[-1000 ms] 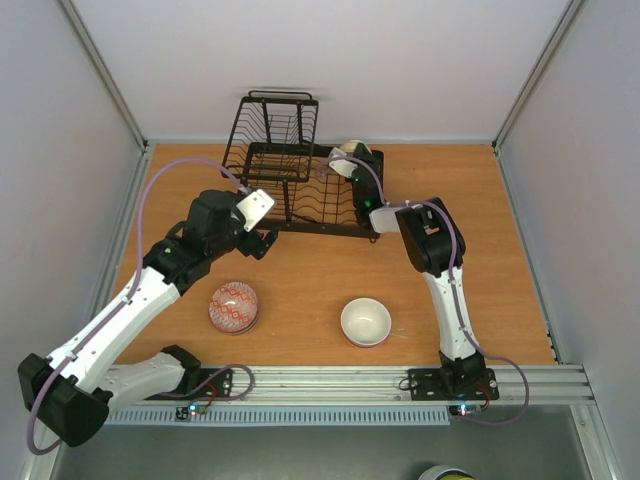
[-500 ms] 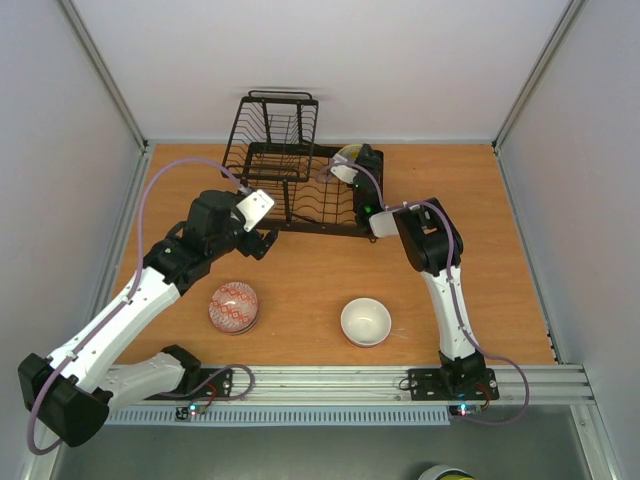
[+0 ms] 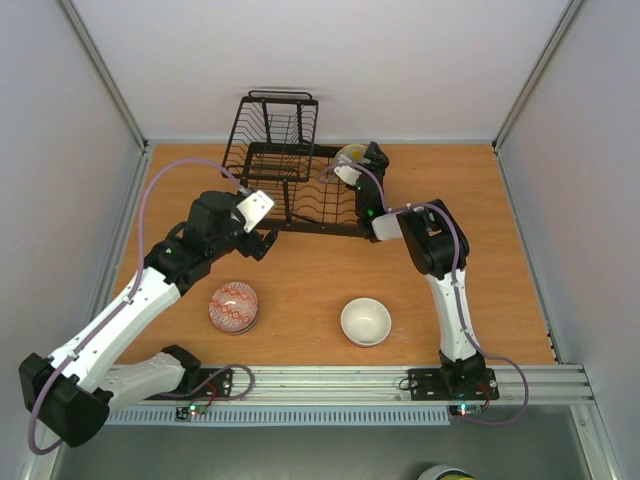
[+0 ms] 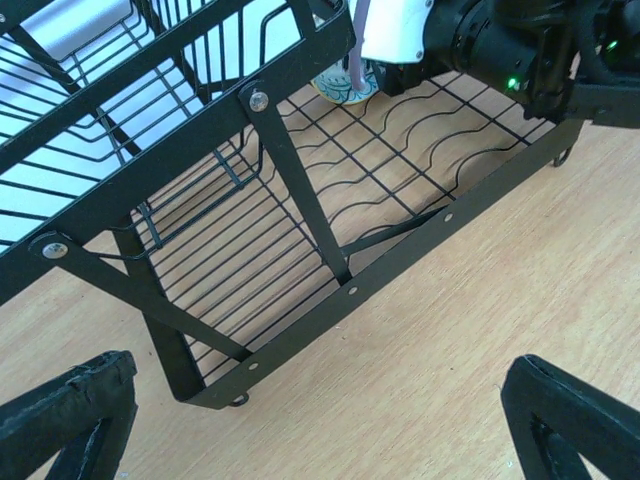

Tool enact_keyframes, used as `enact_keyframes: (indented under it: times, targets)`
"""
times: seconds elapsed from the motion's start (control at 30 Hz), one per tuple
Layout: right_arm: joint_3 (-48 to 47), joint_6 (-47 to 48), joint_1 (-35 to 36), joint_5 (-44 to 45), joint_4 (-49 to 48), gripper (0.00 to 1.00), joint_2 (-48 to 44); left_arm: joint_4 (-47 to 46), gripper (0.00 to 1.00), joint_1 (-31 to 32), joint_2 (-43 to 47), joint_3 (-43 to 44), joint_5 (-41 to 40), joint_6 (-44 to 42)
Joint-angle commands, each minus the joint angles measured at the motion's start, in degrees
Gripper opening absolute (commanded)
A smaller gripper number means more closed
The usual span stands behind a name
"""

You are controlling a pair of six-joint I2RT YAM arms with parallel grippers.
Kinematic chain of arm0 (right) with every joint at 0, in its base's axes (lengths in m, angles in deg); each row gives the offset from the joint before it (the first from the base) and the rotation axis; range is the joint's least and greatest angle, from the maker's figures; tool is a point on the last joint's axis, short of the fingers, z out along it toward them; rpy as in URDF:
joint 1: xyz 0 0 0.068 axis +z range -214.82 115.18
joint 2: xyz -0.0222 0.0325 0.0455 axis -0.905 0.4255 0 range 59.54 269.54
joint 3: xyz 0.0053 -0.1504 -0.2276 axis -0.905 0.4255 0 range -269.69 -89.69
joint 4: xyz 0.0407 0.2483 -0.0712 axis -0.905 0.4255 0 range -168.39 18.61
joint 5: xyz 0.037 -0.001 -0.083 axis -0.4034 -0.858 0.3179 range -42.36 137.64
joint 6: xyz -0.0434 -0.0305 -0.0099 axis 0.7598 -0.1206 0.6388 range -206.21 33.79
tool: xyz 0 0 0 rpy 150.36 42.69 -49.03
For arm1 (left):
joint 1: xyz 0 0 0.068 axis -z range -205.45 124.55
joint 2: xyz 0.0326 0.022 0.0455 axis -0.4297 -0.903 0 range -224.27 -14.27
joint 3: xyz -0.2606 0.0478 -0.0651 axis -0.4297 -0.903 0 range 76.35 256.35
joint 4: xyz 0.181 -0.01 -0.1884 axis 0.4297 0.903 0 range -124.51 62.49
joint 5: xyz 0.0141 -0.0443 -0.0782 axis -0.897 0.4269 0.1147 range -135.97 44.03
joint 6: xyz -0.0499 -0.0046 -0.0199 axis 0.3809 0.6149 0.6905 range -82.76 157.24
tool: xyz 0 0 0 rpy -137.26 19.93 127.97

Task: Load the bowls into the dish rack

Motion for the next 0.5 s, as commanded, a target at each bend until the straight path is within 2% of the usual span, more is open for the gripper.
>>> enact_keyframes:
  times: [0.0,0.1,0.17,0.23,0.3,0.37,0.4,0.43,0.47]
  targets:
    - [2.18,-4.99,1.48,-0.46,-1.29,0.99,-9.21,-2.94,0.99,-0.38,0.94,-0.64,0.62,-0.81]
    - [3.87,-6.96,2.26,1.22,0.29,0.99,-14.82,-2.82,0.99,-0.38,1.15,-0.64,0.93,-0.73]
    - [3.9,-7.31,3.23,5.57,1.01,0.99,-18.33,-2.51,0.99,-0.38,1.17,-0.49,1.25,-0.64]
    - [1.8,-7.34,4.66,14.69,5.05,0.99,-21.7,-1.68,0.99,-0.38,1.04,-0.11,1.32,-0.51]
    - [-0.97,-8.3,5.91,24.91,13.53,0.99,-24.32,-1.1,0.99,-0.38,0.56,0.27,3.07,-0.32]
    - [-2.36,-16.09,6.92,34.14,29.74,0.97,-28.16,-0.85,0.99,-0.38,0.1,0.49,4.11,0.05]
    - [-2.36,-24.27,7.53,35.26,40.86,0.93,-30.8,-0.82,0.99,-0.38,-0.09,0.5,4.54,0.17]
    - [-2.68,-34.54,8.22,33.48,56.62,0.89,-34.31,-0.84,0.99,-0.38,-0.33,0.5,4.71,0.3]
    - [-4.69,-49.66,8.45,27.21,74.63,0.85,-37.46,-0.82,0.99,-0.38,-0.55,0.55,4.79,0.4]
